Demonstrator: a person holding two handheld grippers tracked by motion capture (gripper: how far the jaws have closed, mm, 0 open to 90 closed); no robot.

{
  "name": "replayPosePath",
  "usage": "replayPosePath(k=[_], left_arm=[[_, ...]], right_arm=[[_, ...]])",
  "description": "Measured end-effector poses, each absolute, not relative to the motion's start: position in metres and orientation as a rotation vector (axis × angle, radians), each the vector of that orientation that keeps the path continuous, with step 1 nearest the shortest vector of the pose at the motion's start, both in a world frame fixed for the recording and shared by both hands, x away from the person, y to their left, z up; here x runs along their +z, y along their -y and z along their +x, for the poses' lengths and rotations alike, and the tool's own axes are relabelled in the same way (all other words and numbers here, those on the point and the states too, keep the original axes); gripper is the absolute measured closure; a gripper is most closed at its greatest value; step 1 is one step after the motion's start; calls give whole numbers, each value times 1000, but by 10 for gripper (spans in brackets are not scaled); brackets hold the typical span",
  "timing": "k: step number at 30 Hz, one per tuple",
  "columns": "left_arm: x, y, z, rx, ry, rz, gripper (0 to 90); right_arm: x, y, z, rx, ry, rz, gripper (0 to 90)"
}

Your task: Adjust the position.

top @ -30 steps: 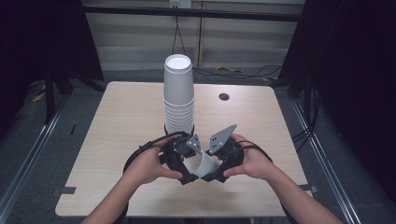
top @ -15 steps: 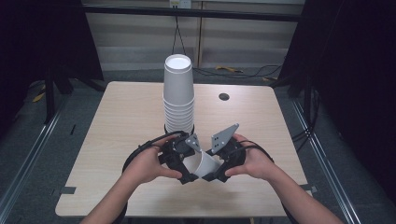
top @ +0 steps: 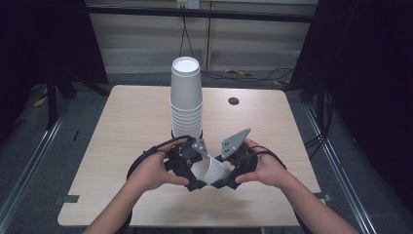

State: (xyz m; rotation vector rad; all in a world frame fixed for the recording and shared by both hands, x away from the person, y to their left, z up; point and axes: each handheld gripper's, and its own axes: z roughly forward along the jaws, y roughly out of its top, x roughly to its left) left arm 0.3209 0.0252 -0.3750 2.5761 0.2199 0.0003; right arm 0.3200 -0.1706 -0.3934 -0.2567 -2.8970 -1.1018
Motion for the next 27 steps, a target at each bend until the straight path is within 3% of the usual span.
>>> replayPosePath(k=[14, 27], left_arm=[[-374, -26, 319, -3, -203, 2576, 126], [-373, -21, 318, 31, -200, 2581, 131]], right_arm=[[-395, 165, 320, -1072, 2883, -283, 182], [-401, 159, 320, -1034, 2931, -231, 215]])
